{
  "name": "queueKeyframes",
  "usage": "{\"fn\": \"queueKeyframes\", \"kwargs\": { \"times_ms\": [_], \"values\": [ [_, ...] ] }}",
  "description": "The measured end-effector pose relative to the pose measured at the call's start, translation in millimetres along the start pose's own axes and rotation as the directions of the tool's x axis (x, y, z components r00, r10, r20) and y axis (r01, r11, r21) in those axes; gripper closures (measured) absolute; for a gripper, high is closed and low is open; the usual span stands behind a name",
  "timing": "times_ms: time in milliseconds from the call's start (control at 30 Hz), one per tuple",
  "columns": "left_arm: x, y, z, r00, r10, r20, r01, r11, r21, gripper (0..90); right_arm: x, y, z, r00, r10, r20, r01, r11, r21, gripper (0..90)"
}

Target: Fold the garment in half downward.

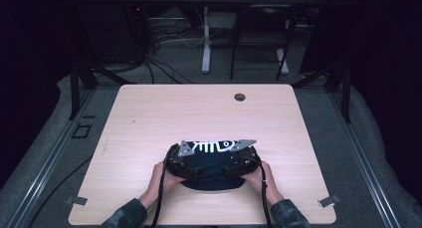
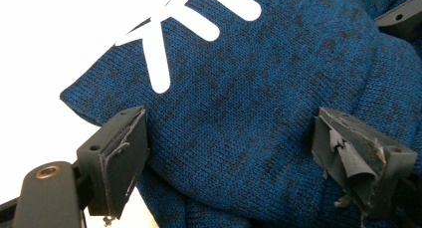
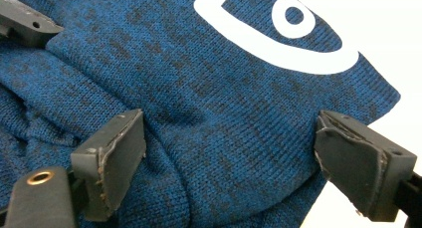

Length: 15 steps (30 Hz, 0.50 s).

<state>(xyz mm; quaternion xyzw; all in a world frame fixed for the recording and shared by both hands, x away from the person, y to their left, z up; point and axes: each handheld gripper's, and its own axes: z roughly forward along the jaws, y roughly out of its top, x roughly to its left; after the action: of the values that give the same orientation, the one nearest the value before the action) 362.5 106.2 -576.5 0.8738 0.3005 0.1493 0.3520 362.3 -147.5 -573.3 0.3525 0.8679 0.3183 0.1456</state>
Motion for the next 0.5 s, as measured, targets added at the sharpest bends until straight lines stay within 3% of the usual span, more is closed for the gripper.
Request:
{"fn": "queueKeyframes", "kwargs": {
  "times_ms": [200,367,500],
  "values": [
    [3.3,3.9,-11.8,0.9995,-0.031,0.010,0.031,0.9993,-0.021,8.6,-1.5,1.5,-5.3,0.9998,0.020,-0.004,-0.020,1.000,-0.016,9.5],
    [6.1,2.1,-34.0,0.9991,-0.043,0.006,0.043,0.9966,-0.071,5.8,-1.7,2.8,-24.2,0.9987,0.045,-0.024,-0.047,0.997,-0.064,7.7],
    [9.3,-5.0,-45.3,0.9986,-0.049,-0.021,0.047,0.9954,-0.083,5.3,-2.0,0.9,-45.5,0.9979,0.057,-0.029,-0.060,0.993,-0.104,7.3]
  ]
}}
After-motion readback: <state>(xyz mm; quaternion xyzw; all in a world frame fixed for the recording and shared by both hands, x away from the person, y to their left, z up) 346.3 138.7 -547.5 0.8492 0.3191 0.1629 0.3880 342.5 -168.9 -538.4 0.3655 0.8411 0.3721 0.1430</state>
